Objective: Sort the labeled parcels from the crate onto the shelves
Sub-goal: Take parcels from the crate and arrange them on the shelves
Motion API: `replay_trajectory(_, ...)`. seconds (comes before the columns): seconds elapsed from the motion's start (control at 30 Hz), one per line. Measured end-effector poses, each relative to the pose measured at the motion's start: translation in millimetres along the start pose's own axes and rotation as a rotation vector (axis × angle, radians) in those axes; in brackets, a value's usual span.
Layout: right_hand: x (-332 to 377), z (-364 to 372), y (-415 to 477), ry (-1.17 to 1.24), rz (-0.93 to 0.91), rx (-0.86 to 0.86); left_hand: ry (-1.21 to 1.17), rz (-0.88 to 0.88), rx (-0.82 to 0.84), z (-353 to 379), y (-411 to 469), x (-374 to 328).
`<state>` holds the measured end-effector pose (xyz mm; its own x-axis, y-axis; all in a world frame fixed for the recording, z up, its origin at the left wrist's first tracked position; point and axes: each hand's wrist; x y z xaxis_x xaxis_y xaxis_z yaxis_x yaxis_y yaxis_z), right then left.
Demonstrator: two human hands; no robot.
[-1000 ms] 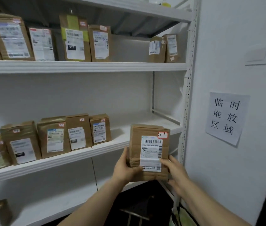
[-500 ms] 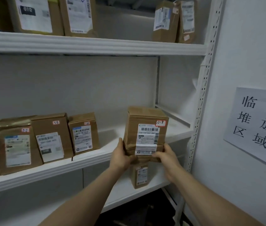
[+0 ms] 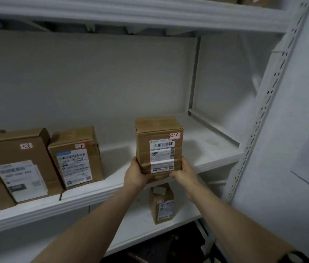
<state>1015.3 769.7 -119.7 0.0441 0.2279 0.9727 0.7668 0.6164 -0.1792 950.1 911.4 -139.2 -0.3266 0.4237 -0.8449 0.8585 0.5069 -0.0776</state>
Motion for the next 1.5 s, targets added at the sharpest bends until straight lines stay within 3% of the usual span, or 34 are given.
replay_trajectory(0.37, -1.1, -24.7, 59.5, -0.037, 0.035, 0.071, 0.056, -0.100, -0.095, 18.6, 46.8, -15.7)
replay_trajectory(0.57, -5.5, -29.1, 62.7, -0.062, 0.070, 0.069, 0.101, -0.165, -0.063, 20.2, 47.2, -18.8)
replay_trajectory(0.77, -9.6, -27.9, 21.9, 0.014, 0.139, -0.053, 0.152, -0.206, -0.043, 17.1, 12.9, -24.0)
replay_trajectory(0.97, -16.4, -15.6, -59.5, 0.042, 0.115, -0.267, 0.080, -0.101, 0.012, 20.6, -45.3, -20.3)
replay_trajectory(1.2, -58.2, 22.3, -196.8, 0.154, 0.243, -0.530, 0.368, 0.110, 0.411, 46.2, -134.9, 1.3)
replay_trajectory(1.5, -125.1, 13.5, -420.2, 0.318, 0.341, -0.960, 0.642, 0.497, 0.901, 140.1, -309.2, -39.9)
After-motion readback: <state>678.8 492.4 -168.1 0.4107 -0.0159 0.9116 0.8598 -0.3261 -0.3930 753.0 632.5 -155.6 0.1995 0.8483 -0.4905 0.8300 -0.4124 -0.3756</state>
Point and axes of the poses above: each hand's wrist, its own y-axis towards the middle knuckle, its own z-axis out of the palm, x = y × z, and after that the axes turned 11 degrees about x, right-handed
